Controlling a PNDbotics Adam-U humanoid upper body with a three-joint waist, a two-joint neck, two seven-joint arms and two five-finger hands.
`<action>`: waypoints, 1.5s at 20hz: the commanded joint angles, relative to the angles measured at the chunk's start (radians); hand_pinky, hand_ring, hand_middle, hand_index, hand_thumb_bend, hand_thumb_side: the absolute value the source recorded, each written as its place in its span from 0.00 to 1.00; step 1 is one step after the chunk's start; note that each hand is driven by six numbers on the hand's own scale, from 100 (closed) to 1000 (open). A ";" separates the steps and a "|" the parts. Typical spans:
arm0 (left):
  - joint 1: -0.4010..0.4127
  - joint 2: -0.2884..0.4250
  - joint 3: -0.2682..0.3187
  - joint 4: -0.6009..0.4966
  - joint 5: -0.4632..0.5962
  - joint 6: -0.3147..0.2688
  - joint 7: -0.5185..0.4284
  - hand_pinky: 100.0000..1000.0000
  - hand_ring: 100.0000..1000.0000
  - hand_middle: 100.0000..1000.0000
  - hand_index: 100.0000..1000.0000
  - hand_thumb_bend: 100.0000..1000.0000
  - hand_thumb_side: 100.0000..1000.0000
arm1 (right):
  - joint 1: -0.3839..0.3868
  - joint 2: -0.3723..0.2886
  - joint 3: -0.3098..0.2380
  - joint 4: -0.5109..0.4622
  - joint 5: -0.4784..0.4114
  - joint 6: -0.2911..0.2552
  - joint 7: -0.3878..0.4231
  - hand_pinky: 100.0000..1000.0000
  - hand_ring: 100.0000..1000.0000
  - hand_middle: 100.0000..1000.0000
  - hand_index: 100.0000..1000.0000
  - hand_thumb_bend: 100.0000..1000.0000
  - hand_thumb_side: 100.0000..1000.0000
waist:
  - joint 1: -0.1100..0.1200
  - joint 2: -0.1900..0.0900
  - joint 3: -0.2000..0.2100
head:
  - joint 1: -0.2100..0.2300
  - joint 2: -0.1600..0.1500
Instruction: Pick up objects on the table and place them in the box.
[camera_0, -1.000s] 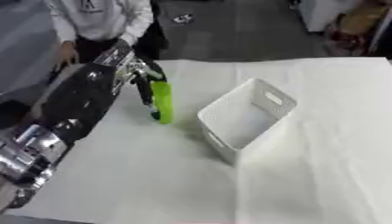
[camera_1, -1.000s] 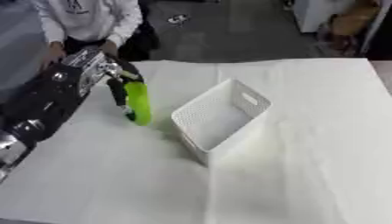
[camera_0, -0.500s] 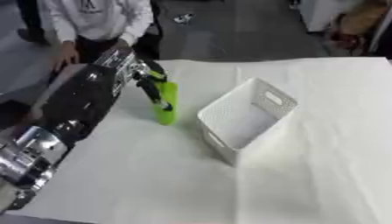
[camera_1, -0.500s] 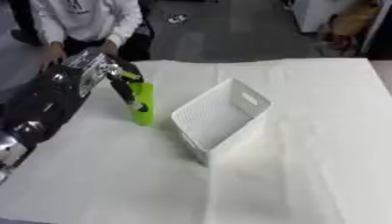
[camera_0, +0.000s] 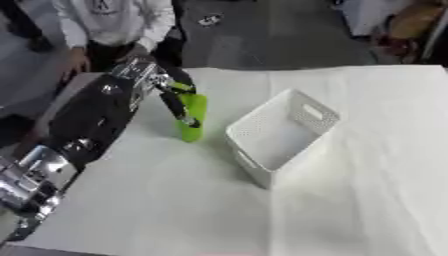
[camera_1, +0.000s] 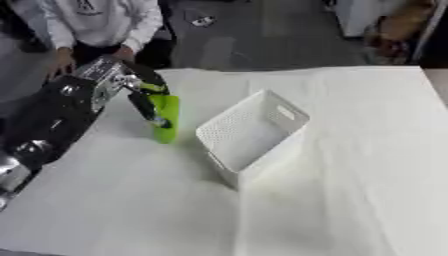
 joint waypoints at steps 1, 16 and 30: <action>-0.017 0.029 0.006 -0.041 0.013 -0.009 0.023 0.00 0.00 0.00 0.29 0.00 0.72 | -0.013 -0.015 -0.011 -0.010 -0.006 -0.001 0.001 0.05 0.23 0.24 0.34 0.10 0.35 | -0.004 -0.012 0.003 | 0.009 -0.005; -0.015 0.069 -0.014 -0.307 0.211 0.015 -0.015 0.00 0.00 0.00 0.29 0.00 0.70 | -0.007 -0.020 -0.009 -0.010 -0.004 -0.003 0.004 0.05 0.23 0.24 0.34 0.10 0.35 | -0.004 -0.017 0.008 | 0.012 -0.005; -0.028 0.087 -0.067 -0.491 0.384 0.018 -0.022 0.00 0.00 0.00 0.29 0.00 0.70 | -0.009 -0.021 -0.007 -0.010 -0.009 -0.003 0.007 0.05 0.23 0.24 0.34 0.10 0.35 | -0.001 -0.020 0.004 | 0.019 -0.005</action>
